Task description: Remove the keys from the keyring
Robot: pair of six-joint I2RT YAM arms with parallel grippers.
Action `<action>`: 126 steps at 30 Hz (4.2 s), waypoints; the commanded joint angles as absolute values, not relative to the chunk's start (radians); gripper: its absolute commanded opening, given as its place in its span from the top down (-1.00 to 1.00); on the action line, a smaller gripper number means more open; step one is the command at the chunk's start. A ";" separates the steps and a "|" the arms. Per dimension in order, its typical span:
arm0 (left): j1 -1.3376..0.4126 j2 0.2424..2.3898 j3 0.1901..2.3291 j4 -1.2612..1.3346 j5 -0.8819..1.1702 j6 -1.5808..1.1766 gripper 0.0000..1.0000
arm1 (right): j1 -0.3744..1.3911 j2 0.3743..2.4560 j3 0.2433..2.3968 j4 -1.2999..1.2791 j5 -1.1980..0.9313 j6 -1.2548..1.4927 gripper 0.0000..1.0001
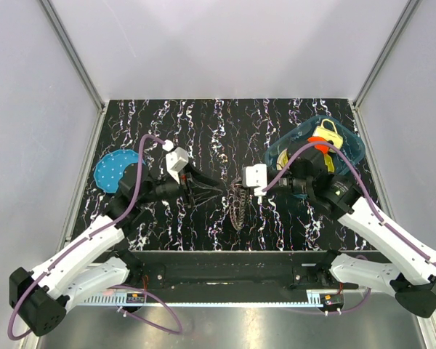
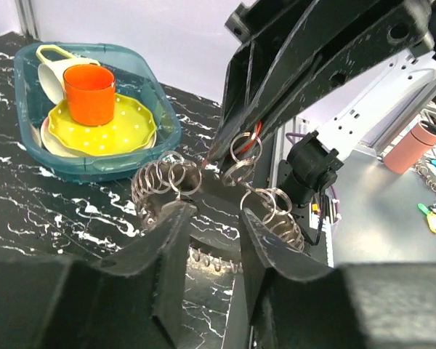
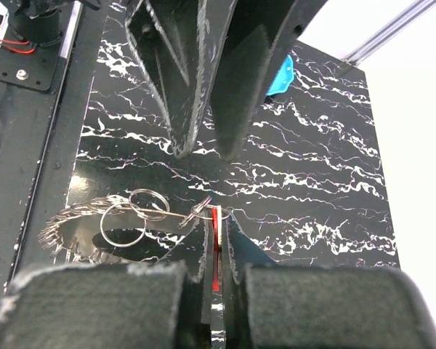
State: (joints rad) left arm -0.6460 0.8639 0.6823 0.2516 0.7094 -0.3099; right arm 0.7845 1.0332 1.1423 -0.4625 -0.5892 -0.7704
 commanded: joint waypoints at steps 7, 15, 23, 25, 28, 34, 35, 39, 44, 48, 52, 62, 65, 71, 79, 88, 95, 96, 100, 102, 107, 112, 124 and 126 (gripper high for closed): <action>-0.640 0.922 0.909 0.045 0.903 -0.046 0.10 | 0.782 1.020 1.216 -0.528 -0.670 -0.853 1.00; -0.640 0.992 0.956 0.006 1.008 0.018 0.06 | 0.782 1.022 1.223 -0.526 -0.678 -0.856 1.00; -0.646 1.057 0.988 0.014 1.063 0.003 0.06 | 0.781 1.042 1.238 -0.526 -0.703 -0.856 1.00; -0.649 1.063 0.985 0.028 1.063 0.003 0.06 | 0.782 1.046 1.239 -0.526 -0.706 -0.857 1.00; -0.657 1.077 0.982 0.054 1.066 -0.026 0.06 | 0.782 1.052 1.236 -0.517 -0.706 -0.856 1.00; -0.675 1.092 0.979 0.069 1.085 -0.044 0.07 | 0.782 1.057 1.230 -0.499 -0.692 -0.845 1.00; -0.678 1.089 0.974 0.072 1.085 -0.051 0.09 | 0.781 1.058 1.229 -0.499 -0.684 -0.842 1.00; -0.687 1.078 0.965 0.091 1.091 -0.060 0.17 | 0.782 1.072 1.230 -0.499 -0.652 -0.827 1.00; -0.696 1.088 0.966 0.097 1.094 -0.071 0.36 | 0.782 1.071 1.229 -0.492 -0.652 -0.815 1.00; -0.704 1.104 0.980 0.097 1.104 -0.080 0.54 | 0.782 1.065 1.221 -0.471 -0.632 -0.801 1.00; -0.707 1.098 0.974 0.097 1.117 -0.086 0.54 | 0.782 1.071 1.221 -0.471 -0.597 -0.792 1.00; -0.709 1.052 0.956 0.095 1.100 -0.097 0.21 | 0.781 1.081 1.213 -0.480 -0.558 -0.788 1.00; -0.709 1.049 0.951 0.092 1.101 -0.097 0.21 | 0.782 1.083 1.212 -0.482 -0.548 -0.787 1.00; -0.712 1.055 0.951 0.097 1.100 -0.095 0.32 | 0.782 1.081 1.215 -0.494 -0.540 -0.785 1.00; -0.713 1.049 0.950 0.092 1.095 -0.095 0.42 | 0.782 1.078 1.213 -0.495 -0.538 -0.778 1.00; -0.716 1.049 0.954 0.059 0.974 -0.055 0.31 | 0.782 1.074 1.213 -0.479 -0.577 -0.756 1.00; -0.716 0.945 0.887 0.067 0.784 -0.017 0.26 | 0.781 1.074 1.235 -0.480 -0.541 -0.698 1.00; -0.716 0.930 0.876 0.072 0.764 -0.012 0.24 | 0.782 1.072 1.239 -0.482 -0.545 -0.696 1.00; -0.716 0.882 0.851 0.088 0.674 -0.008 0.17 | 0.782 1.072 1.238 -0.485 -0.545 -0.696 1.00; -0.716 0.884 0.861 0.077 0.663 -0.008 0.13 | 0.782 1.072 1.239 -0.486 -0.548 -0.692 1.00; -0.716 0.931 0.897 0.032 0.686 -0.008 0.09 | 0.781 1.074 1.244 -0.476 -0.561 -0.666 1.00; -0.729 0.956 0.911 0.031 0.695 -0.008 0.08 | 0.782 1.080 1.259 -0.476 -0.558 -0.644 1.00; -0.744 0.951 0.914 0.020 0.680 0.025 0.05 | 0.781 1.094 1.258 -0.477 -0.554 -0.627 1.00; -0.744 0.959 0.922 0.018 0.677 0.031 0.05 | 0.781 1.094 1.258 -0.476 -0.561 -0.634 1.00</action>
